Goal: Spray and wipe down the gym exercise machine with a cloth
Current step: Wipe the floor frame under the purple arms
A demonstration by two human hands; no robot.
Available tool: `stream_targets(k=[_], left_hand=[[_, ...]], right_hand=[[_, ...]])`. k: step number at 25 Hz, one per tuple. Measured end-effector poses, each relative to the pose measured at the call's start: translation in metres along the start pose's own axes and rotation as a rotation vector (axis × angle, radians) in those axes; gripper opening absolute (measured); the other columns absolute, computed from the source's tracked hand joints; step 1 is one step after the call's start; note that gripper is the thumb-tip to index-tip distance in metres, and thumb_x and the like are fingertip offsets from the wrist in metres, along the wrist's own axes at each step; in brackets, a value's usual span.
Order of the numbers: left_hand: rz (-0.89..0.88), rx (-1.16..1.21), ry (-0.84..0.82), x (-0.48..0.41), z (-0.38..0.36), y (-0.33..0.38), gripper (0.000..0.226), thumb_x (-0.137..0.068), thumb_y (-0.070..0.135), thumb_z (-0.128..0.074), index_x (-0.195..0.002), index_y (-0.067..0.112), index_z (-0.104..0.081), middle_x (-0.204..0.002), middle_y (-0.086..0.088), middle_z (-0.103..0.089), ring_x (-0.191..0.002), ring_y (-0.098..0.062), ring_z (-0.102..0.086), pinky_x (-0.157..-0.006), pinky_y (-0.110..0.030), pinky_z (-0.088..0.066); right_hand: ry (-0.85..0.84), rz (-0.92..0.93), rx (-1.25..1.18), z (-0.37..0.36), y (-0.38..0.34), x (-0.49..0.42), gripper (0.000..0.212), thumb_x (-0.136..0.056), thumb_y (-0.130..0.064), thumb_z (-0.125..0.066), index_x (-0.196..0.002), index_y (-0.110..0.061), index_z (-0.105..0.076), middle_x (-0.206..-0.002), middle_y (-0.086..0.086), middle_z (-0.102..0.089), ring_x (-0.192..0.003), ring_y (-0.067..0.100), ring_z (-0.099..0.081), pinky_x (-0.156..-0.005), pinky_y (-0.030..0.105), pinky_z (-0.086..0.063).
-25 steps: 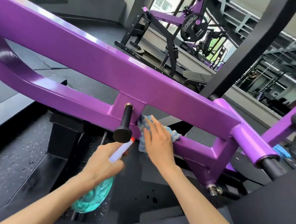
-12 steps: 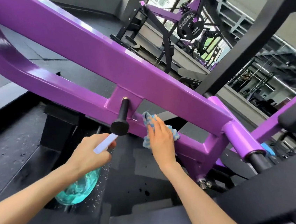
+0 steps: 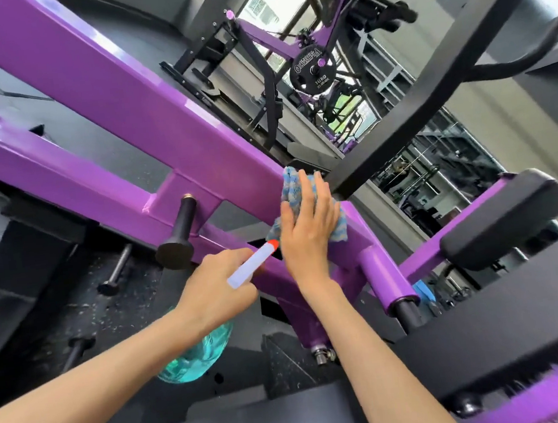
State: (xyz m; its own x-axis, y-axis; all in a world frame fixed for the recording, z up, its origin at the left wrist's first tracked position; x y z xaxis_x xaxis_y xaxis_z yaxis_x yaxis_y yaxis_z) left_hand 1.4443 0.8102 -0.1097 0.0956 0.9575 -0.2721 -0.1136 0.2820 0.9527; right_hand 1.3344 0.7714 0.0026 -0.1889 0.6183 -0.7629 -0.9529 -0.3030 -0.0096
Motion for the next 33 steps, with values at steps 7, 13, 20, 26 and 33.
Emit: stream_targets(k=[7, 13, 20, 26, 33], left_hand=[[0.026, 0.127, -0.073, 0.0, 0.005, 0.02, 0.055, -0.051, 0.021, -0.045, -0.099, 0.019, -0.071, -0.084, -0.005, -0.07, -0.065, -0.015, -0.054, -0.06, -0.028, -0.042], [-0.034, -0.015, -0.162, 0.012, 0.016, 0.025, 0.066, -0.054, 0.022, -0.041, -0.113, 0.022, -0.07, -0.099, 0.003, -0.071, -0.096, -0.021, -0.063, -0.085, -0.033, -0.049], [0.039, 0.084, -0.236, 0.007, 0.003, 0.034, 0.064, -0.052, 0.02, -0.042, -0.11, 0.019, -0.069, -0.102, -0.003, -0.07, -0.098, -0.025, -0.062, -0.078, -0.027, -0.049], [0.089, 0.139, -0.209, -0.003, 0.018, 0.035, 0.062, -0.047, 0.018, -0.046, -0.104, 0.017, -0.07, -0.096, -0.006, -0.07, -0.066, -0.018, -0.056, -0.056, -0.029, -0.046], [0.155, 0.256, -0.171, 0.002, 0.036, 0.054, 0.021, -0.065, 0.0, -0.057, -0.08, 0.011, -0.067, -0.063, 0.0, -0.06, -0.057, -0.017, -0.047, -0.056, -0.027, -0.038]], right_hand=[[-0.1, -0.138, 0.668, 0.026, 0.091, 0.016, 0.058, -0.096, -0.043, -0.037, -0.14, -0.005, -0.037, -0.12, 0.025, -0.054, -0.109, 0.04, -0.054, -0.1, 0.05, -0.041], [-0.331, -0.5, 0.845, 0.057, 0.132, -0.023, 0.036, -0.099, -0.008, -0.03, -0.132, 0.003, -0.037, -0.137, 0.021, -0.038, -0.127, 0.034, -0.035, -0.101, 0.043, -0.033], [-0.89, -0.542, 0.865, 0.038, 0.161, 0.032, 0.104, -0.088, -0.056, -0.053, -0.147, 0.003, 0.008, -0.154, 0.02, -0.006, -0.14, 0.038, -0.018, -0.112, 0.047, -0.027], [-0.728, -0.632, 0.694, 0.029, 0.166, -0.003, 0.077, -0.082, -0.035, -0.071, -0.136, 0.003, -0.03, -0.133, 0.017, -0.041, -0.123, 0.034, -0.047, -0.096, 0.04, -0.042], [-0.332, -0.398, 0.128, 0.047, 0.113, 0.001, 0.031, -0.096, -0.039, -0.042, -0.109, -0.012, -0.052, -0.104, 0.008, -0.062, -0.086, 0.024, -0.055, -0.074, 0.034, -0.042]])
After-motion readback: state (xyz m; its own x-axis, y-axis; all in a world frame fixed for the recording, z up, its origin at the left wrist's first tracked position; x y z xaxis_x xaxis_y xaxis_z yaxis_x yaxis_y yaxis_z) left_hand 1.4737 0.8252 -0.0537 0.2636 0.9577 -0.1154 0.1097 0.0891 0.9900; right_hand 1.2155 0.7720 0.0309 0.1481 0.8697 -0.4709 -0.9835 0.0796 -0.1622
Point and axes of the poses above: each hand's wrist, its own x-axis away from the middle knuckle, its own z-axis out of the back of the hand, y = z × x, the point moved 8 cm from there along -x, towards the middle knuckle
